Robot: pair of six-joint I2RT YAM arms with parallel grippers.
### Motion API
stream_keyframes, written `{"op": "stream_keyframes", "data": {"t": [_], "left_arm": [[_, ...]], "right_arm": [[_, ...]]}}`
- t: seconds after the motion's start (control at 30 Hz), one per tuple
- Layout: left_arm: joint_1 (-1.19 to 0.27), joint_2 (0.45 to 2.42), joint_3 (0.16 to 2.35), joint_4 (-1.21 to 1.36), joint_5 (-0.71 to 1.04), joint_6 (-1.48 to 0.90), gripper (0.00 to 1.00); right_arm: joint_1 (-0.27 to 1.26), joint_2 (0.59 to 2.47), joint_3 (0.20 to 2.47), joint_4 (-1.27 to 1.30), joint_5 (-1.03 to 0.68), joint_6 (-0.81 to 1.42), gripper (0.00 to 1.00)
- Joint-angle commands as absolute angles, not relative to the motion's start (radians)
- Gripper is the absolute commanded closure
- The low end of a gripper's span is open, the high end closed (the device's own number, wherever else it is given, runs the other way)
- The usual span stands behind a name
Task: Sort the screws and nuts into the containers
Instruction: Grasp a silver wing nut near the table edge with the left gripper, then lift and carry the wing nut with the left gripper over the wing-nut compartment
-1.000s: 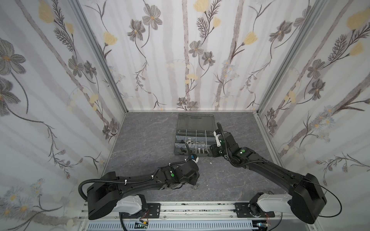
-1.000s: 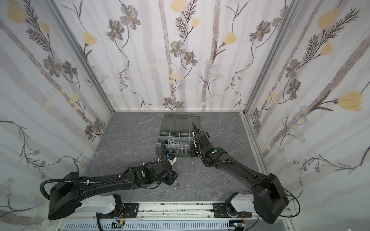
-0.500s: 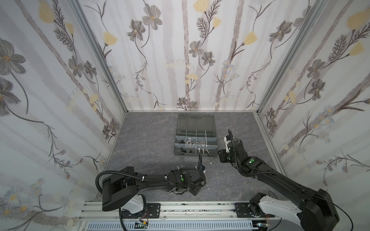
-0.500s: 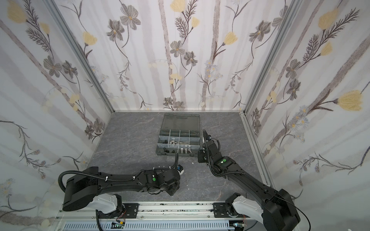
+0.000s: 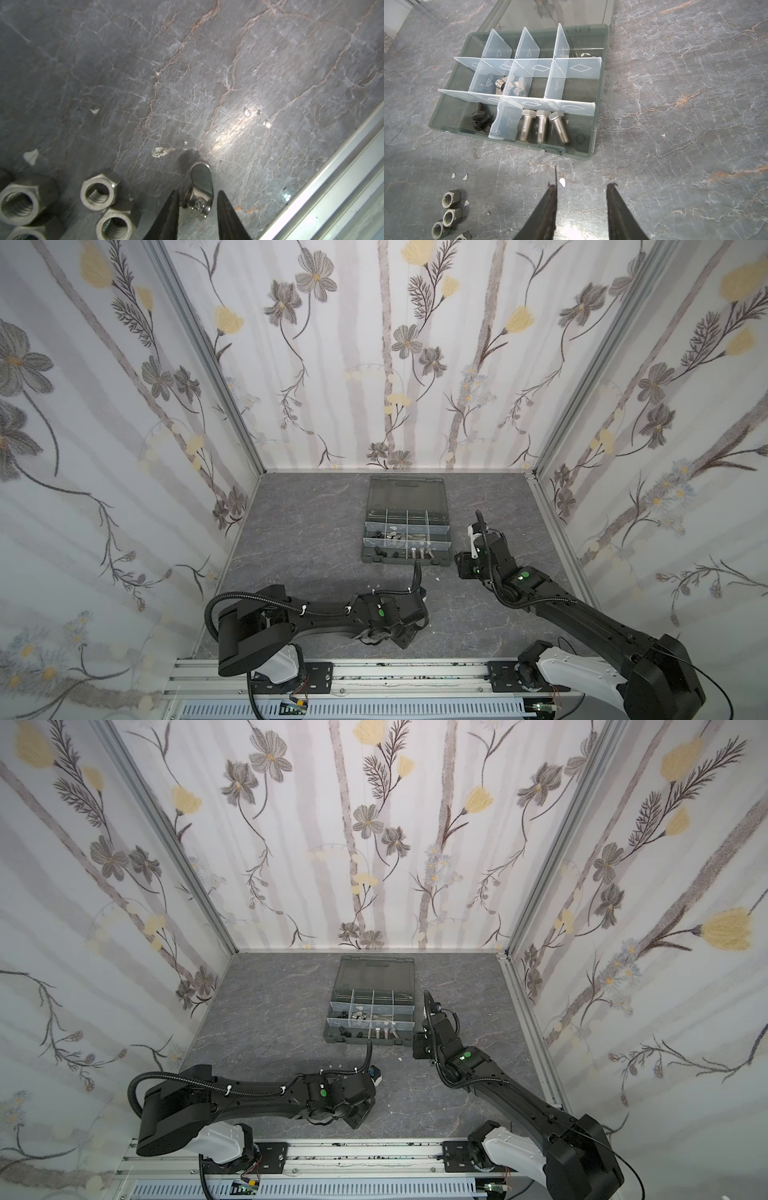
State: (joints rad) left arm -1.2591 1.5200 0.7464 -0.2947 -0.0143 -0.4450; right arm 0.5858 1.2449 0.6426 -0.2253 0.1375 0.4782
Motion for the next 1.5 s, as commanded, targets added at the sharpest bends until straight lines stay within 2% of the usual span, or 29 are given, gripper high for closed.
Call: {"op": "stream_keyframes", "data": {"t": [0.0, 0.33, 0.6, 0.73, 0.87, 1.1, 1.23, 1.47], "left_arm": [[-1.260, 1.531, 0.751, -0.305, -0.014, -0.438, 0.68], [-1.261, 1.555, 0.768, -0.305, -0.025, -0.438, 0.81], [-1.237, 1.510, 0.828, -0.304, -0.092, -0.443, 0.84], [-1.148, 1.470, 0.894, -0.299, -0.139, -0.433, 0.84], [-0.991, 1.489, 0.990, -0.292, -0.153, -0.441, 0.84], [-0.762, 1.623, 1.155, -0.216, -0.026, -0.452, 0.83], [-0.701, 1.728, 1.235, -0.212, 0.030, -0.462, 0.83], [-0.678, 1.866, 1.345, -0.213, 0.049, -0.446, 0.82]], "right_arm": [[0.583, 1.243, 0.640, -0.194, 0.143, 0.486, 0.60], [0.574, 1.225, 0.624, -0.193, 0.143, 0.488, 0.60], [0.564, 1.193, 0.618, -0.199, 0.149, 0.489, 0.59], [0.561, 1.169, 0.616, -0.207, 0.156, 0.490, 0.60], [0.559, 1.154, 0.615, -0.213, 0.157, 0.493, 0.60], [0.559, 1.113, 0.606, -0.233, 0.149, 0.505, 0.60], [0.559, 1.087, 0.588, -0.241, 0.144, 0.514, 0.60], [0.559, 1.061, 0.564, -0.246, 0.128, 0.529, 0.60]]}}
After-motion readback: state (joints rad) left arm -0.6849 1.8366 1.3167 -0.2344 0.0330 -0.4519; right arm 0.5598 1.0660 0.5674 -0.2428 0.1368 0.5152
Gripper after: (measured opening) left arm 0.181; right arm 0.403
